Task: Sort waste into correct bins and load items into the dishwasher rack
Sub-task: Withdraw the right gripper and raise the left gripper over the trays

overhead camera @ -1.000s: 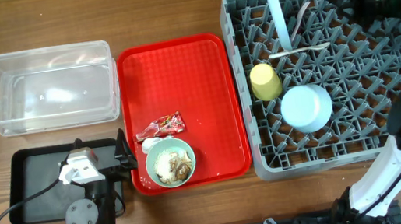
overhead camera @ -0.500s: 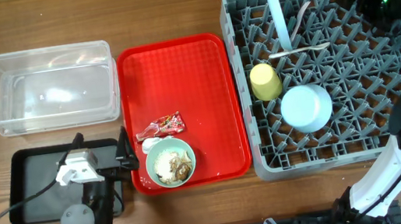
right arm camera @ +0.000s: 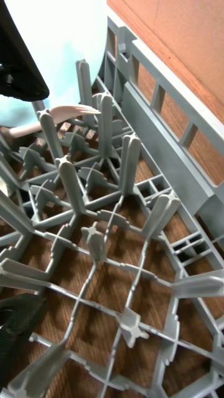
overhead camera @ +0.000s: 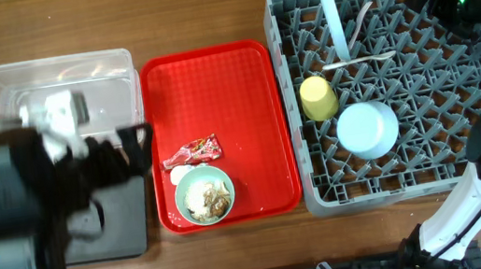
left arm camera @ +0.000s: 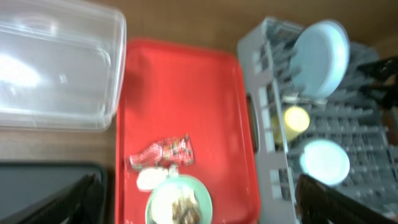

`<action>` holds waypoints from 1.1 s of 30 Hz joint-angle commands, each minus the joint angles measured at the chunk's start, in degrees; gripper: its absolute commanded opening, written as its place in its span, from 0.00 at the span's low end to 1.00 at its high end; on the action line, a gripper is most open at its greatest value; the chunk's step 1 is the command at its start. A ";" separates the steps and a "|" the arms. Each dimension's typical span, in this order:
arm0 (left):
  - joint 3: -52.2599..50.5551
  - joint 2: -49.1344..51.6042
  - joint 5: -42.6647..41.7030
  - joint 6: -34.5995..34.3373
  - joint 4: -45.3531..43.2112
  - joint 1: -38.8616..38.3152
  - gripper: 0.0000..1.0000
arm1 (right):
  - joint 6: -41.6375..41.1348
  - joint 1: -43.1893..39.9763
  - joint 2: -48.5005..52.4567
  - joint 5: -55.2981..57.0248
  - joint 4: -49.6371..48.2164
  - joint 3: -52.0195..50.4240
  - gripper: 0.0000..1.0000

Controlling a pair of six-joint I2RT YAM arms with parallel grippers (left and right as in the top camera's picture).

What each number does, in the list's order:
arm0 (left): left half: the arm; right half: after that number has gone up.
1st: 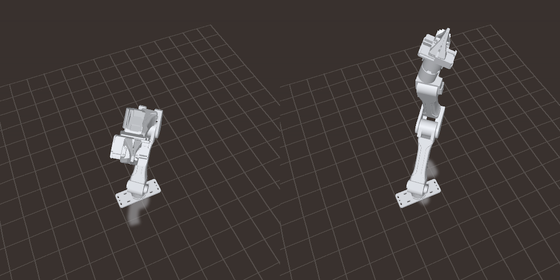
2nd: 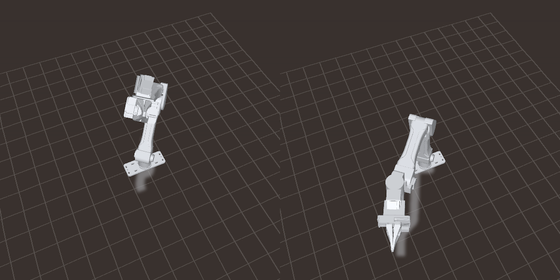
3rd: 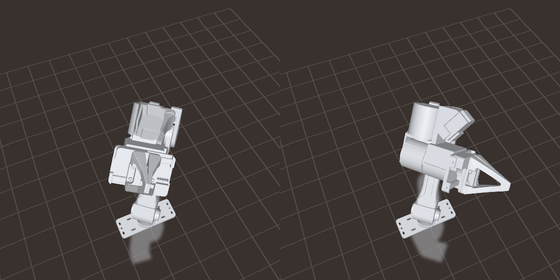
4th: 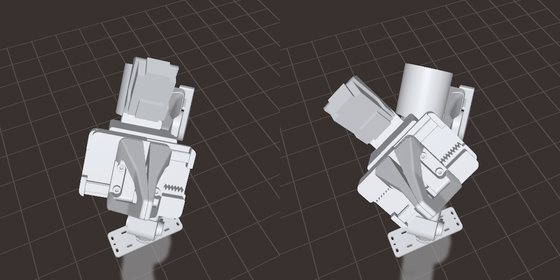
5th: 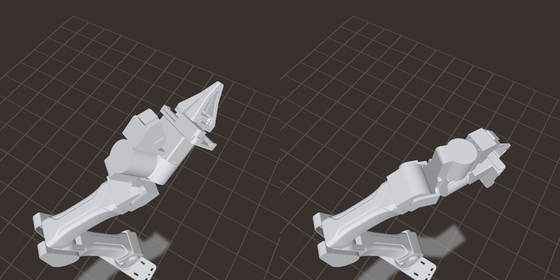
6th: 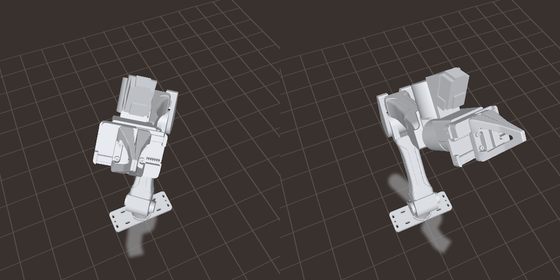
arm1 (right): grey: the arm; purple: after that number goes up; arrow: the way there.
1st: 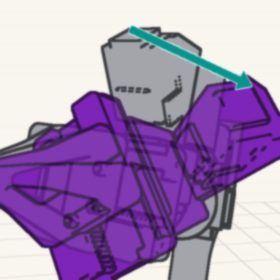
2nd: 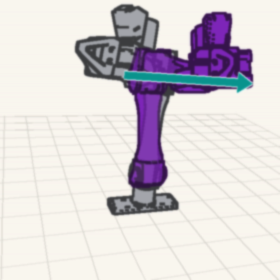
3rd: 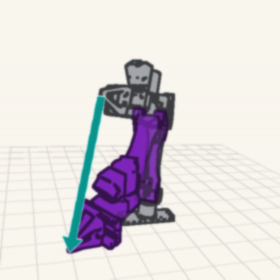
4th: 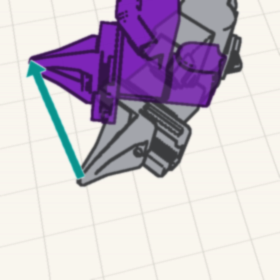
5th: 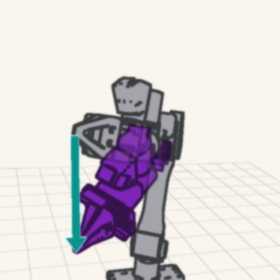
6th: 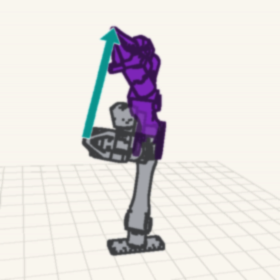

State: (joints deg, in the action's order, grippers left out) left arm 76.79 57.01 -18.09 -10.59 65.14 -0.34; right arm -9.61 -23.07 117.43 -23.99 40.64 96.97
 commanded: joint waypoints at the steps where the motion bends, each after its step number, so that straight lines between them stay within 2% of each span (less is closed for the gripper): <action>1: 6.14 11.82 -6.21 -0.31 2.64 -0.20 1.00 | 0.00 0.02 0.55 0.22 -0.09 -0.02 1.00; 3: 6.08 16.04 -9.66 -0.26 3.39 -0.22 1.00 | 0.02 0.02 0.55 0.22 -0.09 -0.02 1.00; 5: 5.88 20.96 -9.73 -0.31 6.12 -0.63 1.00 | 0.02 0.02 0.55 0.22 -0.09 -0.02 1.00; 6: 5.75 22.56 -9.66 -0.28 7.06 -1.07 0.86 | 0.00 0.02 0.55 0.22 -0.09 -0.02 1.00; 8: 4.74 26.86 -7.39 -0.35 9.51 -3.43 0.28 | 0.00 0.02 0.55 0.22 -0.11 -0.02 1.00; 9: 4.15 28.11 -6.27 -0.55 9.97 -4.59 0.16 | 0.02 0.02 0.55 0.22 -0.09 -0.02 1.00; 10: 3.08 29.51 -3.65 -2.54 10.21 -6.36 0.13 | 0.00 0.02 0.55 0.22 -0.09 -0.02 1.00; 14: -3.39 32.65 11.21 -12.35 8.00 -15.04 0.13 | 0.02 0.02 0.55 0.22 -0.09 -0.02 1.00; 17: -7.89 33.55 16.35 -16.90 4.00 -20.04 0.09 | 0.00 0.02 0.55 0.22 -0.09 -0.02 1.00; 21: -10.95 34.42 20.61 -16.94 -1.36 -23.08 0.18 | 0.00 0.02 0.55 0.22 -0.09 -0.02 1.00; 22: -11.72 34.51 21.90 -17.51 -3.56 -23.04 0.23 | 0.00 0.02 0.55 0.22 -0.09 -0.02 1.00; 24: -12.90 34.69 23.19 -18.88 -6.69 -22.62 0.43 | 0.00 0.02 0.55 0.22 -0.11 -0.02 1.00; 26: -14.21 34.69 23.19 -18.93 -8.96 -22.53 0.52 | 0.00 0.02 0.55 0.22 -0.09 -0.02 1.00; 33: -20.50 34.73 23.98 -21.68 -15.43 -22.53 0.52 | 0.02 0.02 0.55 0.22 -0.09 -0.02 1.00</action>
State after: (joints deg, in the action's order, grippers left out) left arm 58.74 91.20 4.54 -30.39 50.92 -23.18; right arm -9.61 -23.07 117.43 -23.92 40.69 96.97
